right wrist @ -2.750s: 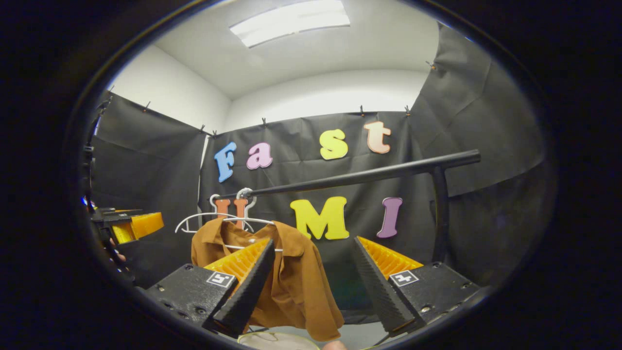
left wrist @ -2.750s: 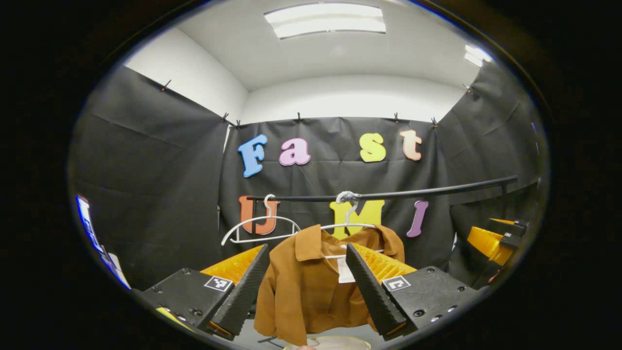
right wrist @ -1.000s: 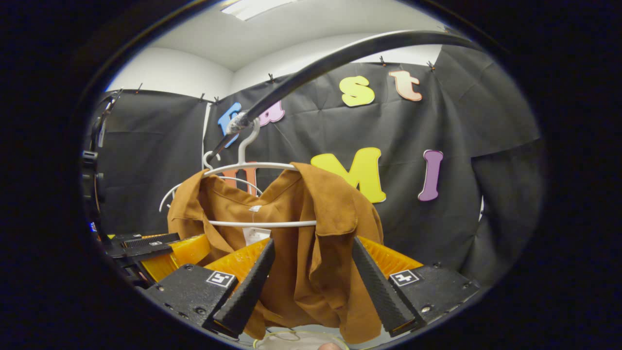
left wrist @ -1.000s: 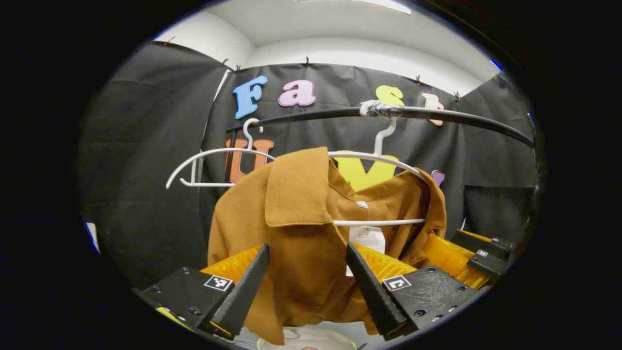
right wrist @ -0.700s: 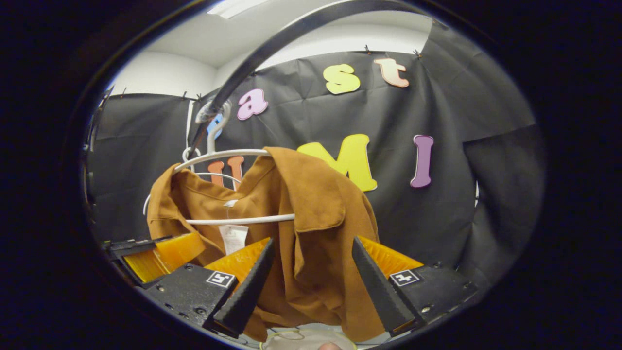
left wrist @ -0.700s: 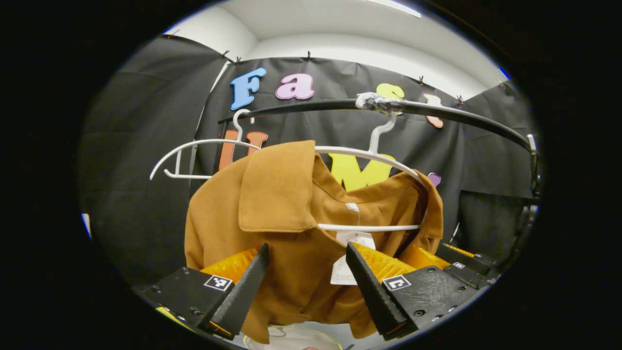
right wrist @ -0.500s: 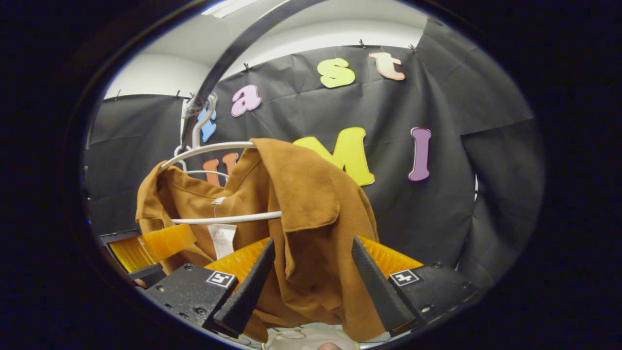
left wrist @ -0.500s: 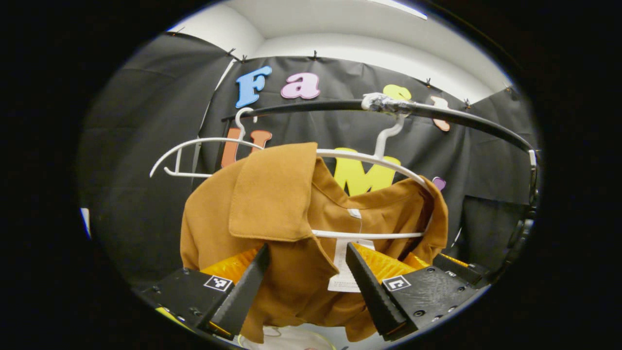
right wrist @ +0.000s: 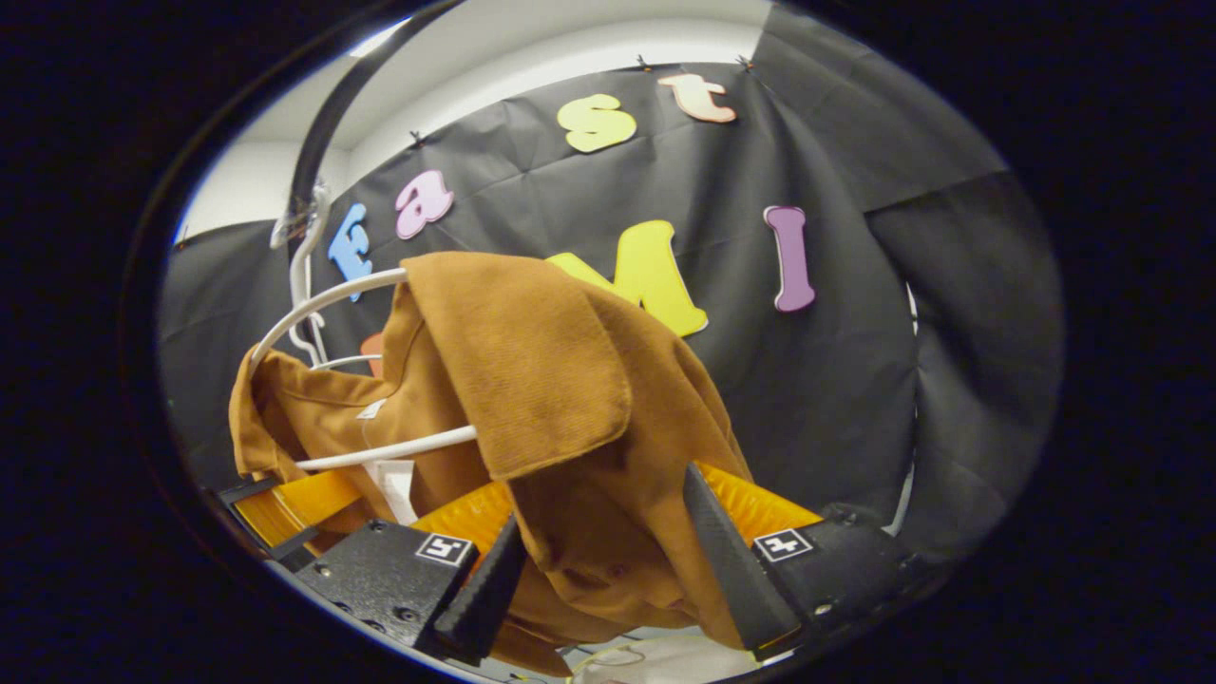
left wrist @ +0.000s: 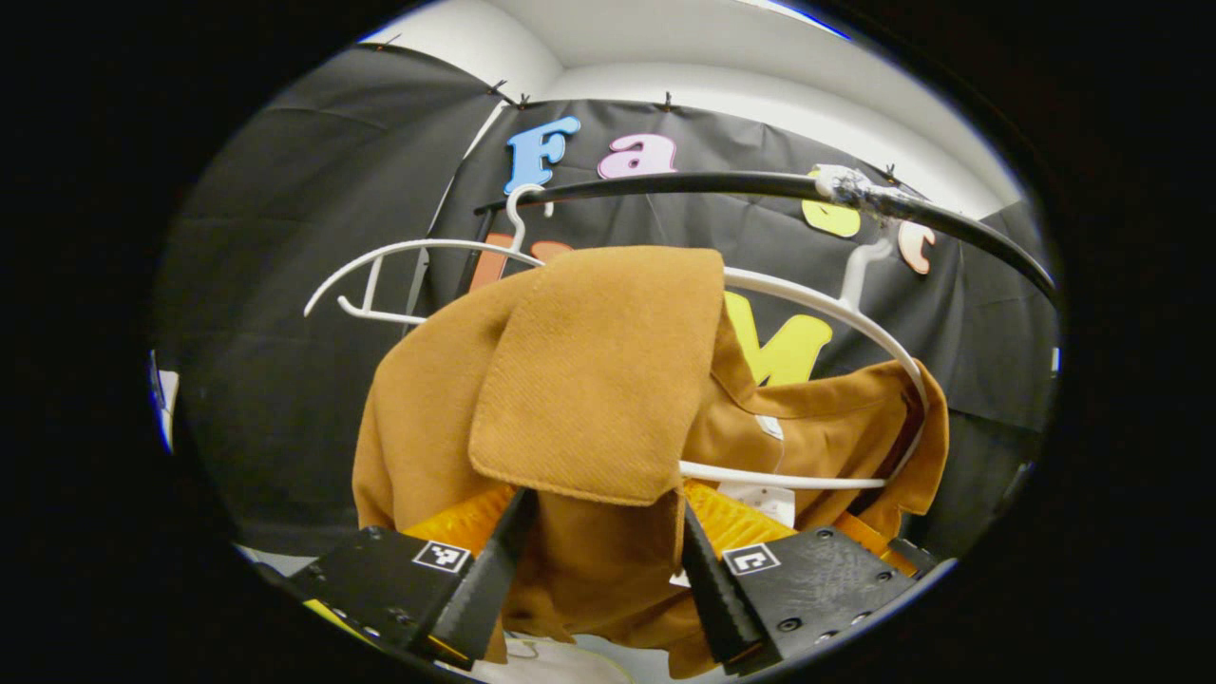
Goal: Grasp the clothes on the hanger with both hands and then place them into the laundry hamper below.
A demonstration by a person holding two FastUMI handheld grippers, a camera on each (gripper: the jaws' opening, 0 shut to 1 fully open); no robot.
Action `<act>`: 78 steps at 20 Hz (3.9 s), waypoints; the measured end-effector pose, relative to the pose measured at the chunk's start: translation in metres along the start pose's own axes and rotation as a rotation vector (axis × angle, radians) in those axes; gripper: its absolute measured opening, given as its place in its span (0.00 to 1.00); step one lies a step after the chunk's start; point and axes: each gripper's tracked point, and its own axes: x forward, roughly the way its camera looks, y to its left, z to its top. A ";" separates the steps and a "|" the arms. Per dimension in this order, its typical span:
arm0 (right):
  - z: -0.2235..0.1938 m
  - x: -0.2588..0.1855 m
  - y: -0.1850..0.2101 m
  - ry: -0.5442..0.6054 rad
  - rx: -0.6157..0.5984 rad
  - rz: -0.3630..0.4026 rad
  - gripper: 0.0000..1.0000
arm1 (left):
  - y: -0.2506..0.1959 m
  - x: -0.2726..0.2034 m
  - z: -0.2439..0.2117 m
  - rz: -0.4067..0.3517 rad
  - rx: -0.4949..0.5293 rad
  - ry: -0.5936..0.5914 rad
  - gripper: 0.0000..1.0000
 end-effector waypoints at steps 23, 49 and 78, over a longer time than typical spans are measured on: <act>0.057 -0.039 -0.076 -0.199 0.078 -0.188 0.12 | 0.074 -0.062 0.069 -0.035 -0.005 -0.089 0.10; 0.085 0.024 -0.072 -0.033 0.484 0.050 0.07 | 0.138 -0.029 0.100 -0.092 -0.065 -0.007 0.05; 0.006 -0.044 -0.075 0.109 0.026 0.006 0.07 | 0.118 -0.085 0.019 -0.190 -0.022 0.077 0.04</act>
